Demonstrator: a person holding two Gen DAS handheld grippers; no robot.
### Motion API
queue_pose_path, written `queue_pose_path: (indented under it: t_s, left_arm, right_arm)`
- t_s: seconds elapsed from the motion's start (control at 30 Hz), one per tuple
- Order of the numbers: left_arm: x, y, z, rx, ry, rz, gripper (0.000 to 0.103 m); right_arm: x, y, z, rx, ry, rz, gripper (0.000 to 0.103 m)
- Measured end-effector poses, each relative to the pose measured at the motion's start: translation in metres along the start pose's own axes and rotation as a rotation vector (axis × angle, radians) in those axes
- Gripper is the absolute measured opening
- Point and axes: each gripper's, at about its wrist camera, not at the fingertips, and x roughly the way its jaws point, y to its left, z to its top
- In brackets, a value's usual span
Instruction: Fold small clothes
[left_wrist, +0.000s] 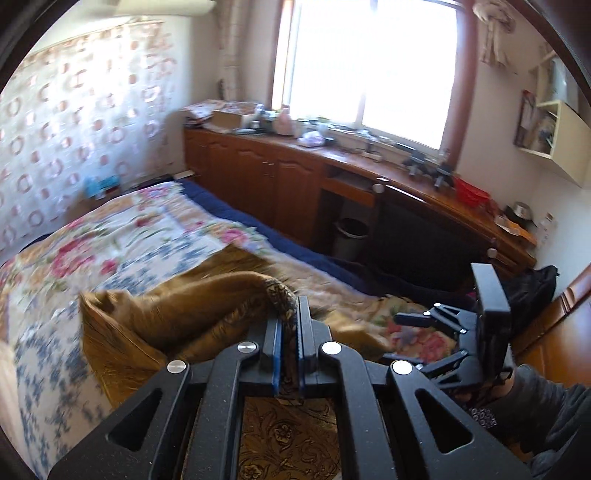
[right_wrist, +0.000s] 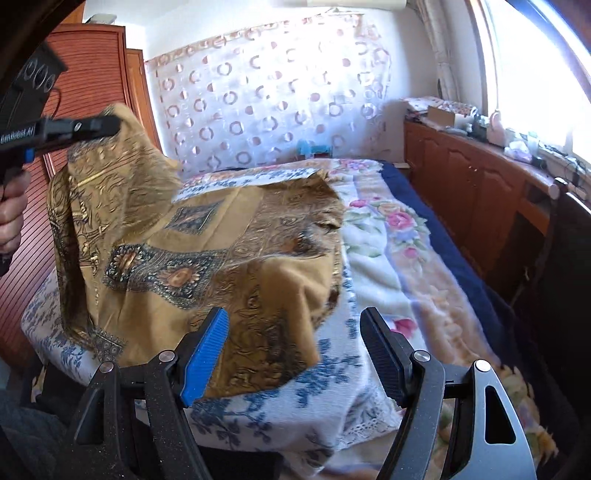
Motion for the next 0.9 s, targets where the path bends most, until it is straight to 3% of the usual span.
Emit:
queue_pose_path:
  t_s: [0.2,0.33,0.4,0.47,0.53,0.67,0.9]
  left_arm:
    - [0.032,-0.026,0.009,0.037,0.052,-0.036,0.007]
    - [0.047,-0.023,0.002,0.032,0.097,-0.035,0.009]
    - [0.048,-0.020,0.000,0.034,0.096,-0.035,0.020]
    - [0.043,-0.013,-0.002,0.022,0.085,-0.020,0.045]
    - [0.039,-0.007,-0.004,0.013,0.080,-0.002,0.051]
    - [0.032,0.017,-0.015,-0.009,0.077,0.057,0.074]
    - [0.027,0.057,-0.047,-0.074,0.094,0.170,0.075]
  right_arm:
    - [-0.012,-0.010,-0.006,0.022,-0.026,-0.047,0.076]
    - [-0.013,-0.014,-0.013,0.046,-0.020,-0.066,0.076]
    - [-0.013,-0.015,-0.014,0.051,-0.015,-0.068,0.076]
    - [-0.012,-0.012,-0.011,0.050,-0.013,-0.072,0.076]
    - [-0.011,-0.013,-0.008,0.048,-0.012,-0.071,0.076]
    - [-0.008,-0.013,-0.003,0.040,-0.014,-0.061,0.076]
    - [0.007,-0.005,0.008,-0.007,-0.022,-0.044,0.076]
